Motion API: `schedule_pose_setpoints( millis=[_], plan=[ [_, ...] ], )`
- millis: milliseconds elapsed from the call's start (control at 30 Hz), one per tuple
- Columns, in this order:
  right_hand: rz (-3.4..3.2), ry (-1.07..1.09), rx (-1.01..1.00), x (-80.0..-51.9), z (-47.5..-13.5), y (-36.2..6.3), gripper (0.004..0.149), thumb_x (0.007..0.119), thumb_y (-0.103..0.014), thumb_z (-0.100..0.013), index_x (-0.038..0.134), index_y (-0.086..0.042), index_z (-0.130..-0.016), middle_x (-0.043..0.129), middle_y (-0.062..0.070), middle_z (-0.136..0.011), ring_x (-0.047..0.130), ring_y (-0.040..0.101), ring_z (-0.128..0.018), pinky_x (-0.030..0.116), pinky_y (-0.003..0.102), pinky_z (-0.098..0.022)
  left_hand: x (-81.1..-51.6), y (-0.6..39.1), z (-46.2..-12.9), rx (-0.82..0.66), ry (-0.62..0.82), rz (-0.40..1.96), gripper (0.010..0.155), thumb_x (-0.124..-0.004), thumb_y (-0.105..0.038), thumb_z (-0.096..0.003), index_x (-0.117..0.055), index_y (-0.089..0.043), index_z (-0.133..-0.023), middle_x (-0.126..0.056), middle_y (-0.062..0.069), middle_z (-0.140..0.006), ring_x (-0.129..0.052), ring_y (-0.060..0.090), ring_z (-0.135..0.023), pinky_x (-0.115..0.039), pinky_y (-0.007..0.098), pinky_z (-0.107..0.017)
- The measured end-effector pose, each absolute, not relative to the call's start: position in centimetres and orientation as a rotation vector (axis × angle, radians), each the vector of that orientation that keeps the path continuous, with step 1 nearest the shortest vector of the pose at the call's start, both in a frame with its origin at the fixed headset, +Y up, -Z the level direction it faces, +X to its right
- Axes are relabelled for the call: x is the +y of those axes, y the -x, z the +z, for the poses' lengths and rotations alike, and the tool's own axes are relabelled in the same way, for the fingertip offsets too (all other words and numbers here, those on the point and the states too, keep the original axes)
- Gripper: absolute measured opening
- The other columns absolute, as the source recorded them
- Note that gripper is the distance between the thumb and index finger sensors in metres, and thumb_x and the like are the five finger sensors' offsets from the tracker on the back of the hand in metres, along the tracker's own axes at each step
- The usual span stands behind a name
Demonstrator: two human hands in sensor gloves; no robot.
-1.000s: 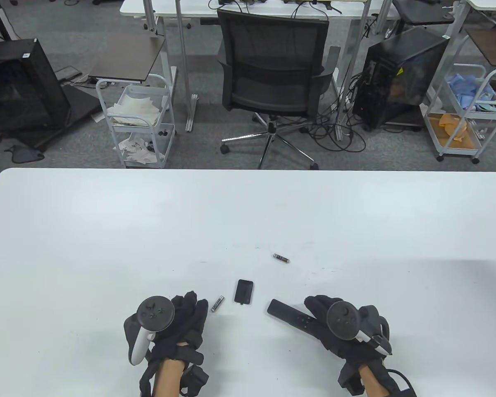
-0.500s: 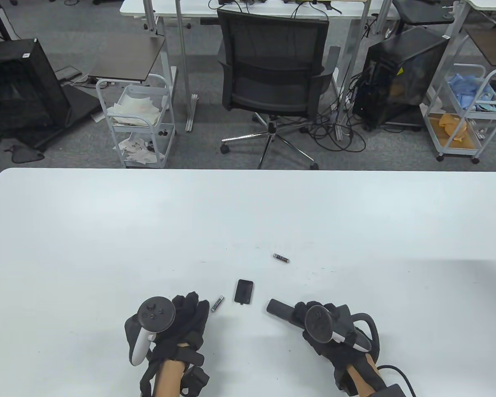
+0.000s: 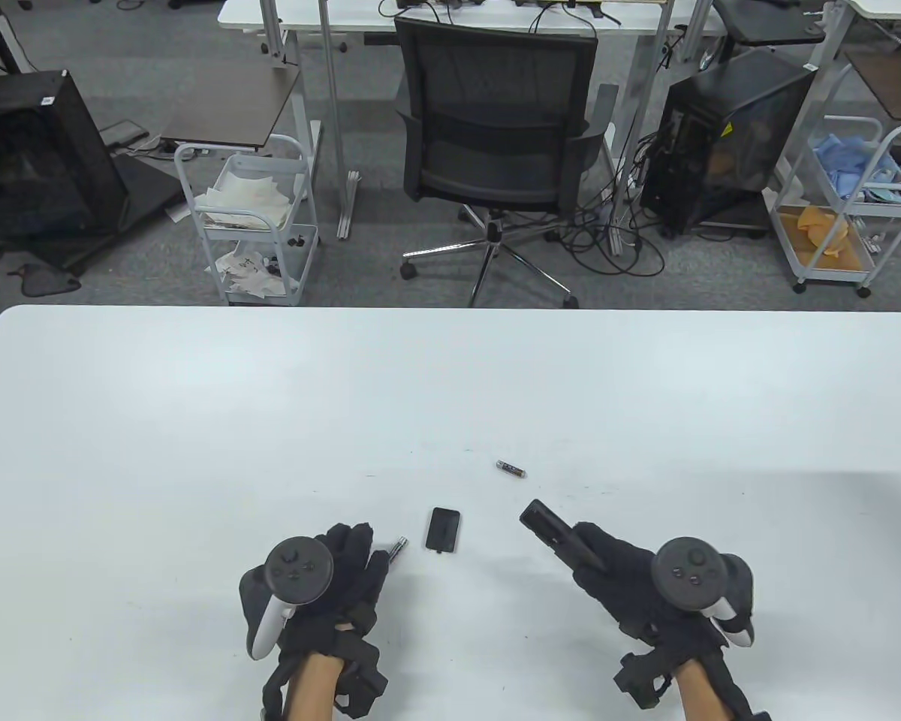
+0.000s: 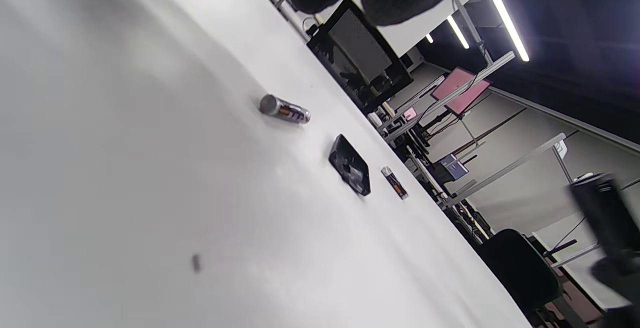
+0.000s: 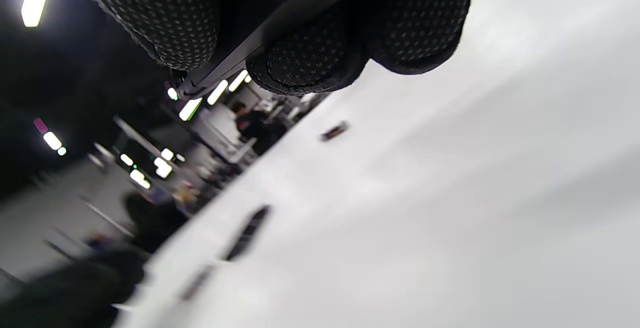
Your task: Fit batteries into remote control, then fit battery cover
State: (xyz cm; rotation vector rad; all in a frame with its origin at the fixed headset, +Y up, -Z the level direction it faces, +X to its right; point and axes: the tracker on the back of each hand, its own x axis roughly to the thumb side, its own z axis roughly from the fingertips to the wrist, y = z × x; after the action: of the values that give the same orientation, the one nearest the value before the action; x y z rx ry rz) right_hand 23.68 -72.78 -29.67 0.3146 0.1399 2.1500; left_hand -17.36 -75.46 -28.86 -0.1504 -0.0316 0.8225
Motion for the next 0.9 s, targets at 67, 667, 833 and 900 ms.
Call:
schedule_pose_setpoints(
  millis=[67,667,833,900],
  plan=[
    [1.956,-0.339,0.238,-72.9,-29.8,-24.5,0.062,0.085,-0.042,-0.049,0.069,-0.016,-0.103,0.097,0.006,-0.075,0.098,0.014,-0.046,0.085,0.036,-0.045,-75.2,16.8,-28.8,-0.036,0.125,0.776,0.056,-0.069,-0.032,-0.0642,-0.052,-0.010,-0.113,-0.039,0.021,-0.117,-0.023,0.047,-0.107,-0.015,0.068,-0.075],
    [2.061,-0.360,0.312,-73.3,-29.7,-23.4,0.061,0.082,-0.044,-0.050,0.070,-0.015,-0.103,0.097,0.007,-0.074,0.098,0.013,-0.044,0.085,0.036,-0.043,-76.4,11.7,-31.2,0.061,0.282,0.202,0.057,-0.075,-0.034,-0.0644,-0.054,-0.016,-0.115,-0.036,0.014,-0.122,-0.019,0.043,-0.110,0.003,0.070,-0.072],
    [2.061,-0.363,0.307,-73.3,-29.7,-23.4,0.061,0.082,-0.044,-0.051,0.070,-0.015,-0.103,0.097,0.008,-0.074,0.098,0.014,-0.044,0.085,0.036,-0.044,-76.4,11.6,-31.3,0.065,0.290,0.191,0.050,-0.072,-0.030,-0.0655,-0.058,-0.017,-0.112,-0.039,0.013,-0.121,-0.022,0.043,-0.110,0.001,0.070,-0.073],
    [2.067,-0.361,0.310,-73.4,-29.7,-23.3,0.061,0.082,-0.044,-0.051,0.069,-0.015,-0.103,0.097,0.008,-0.074,0.098,0.014,-0.044,0.085,0.036,-0.044,-76.4,11.7,-31.3,0.071,0.288,0.189,0.047,-0.072,-0.027,-0.0659,-0.060,-0.019,-0.110,-0.042,0.012,-0.120,-0.025,0.042,-0.111,-0.001,0.070,-0.074]
  ],
)
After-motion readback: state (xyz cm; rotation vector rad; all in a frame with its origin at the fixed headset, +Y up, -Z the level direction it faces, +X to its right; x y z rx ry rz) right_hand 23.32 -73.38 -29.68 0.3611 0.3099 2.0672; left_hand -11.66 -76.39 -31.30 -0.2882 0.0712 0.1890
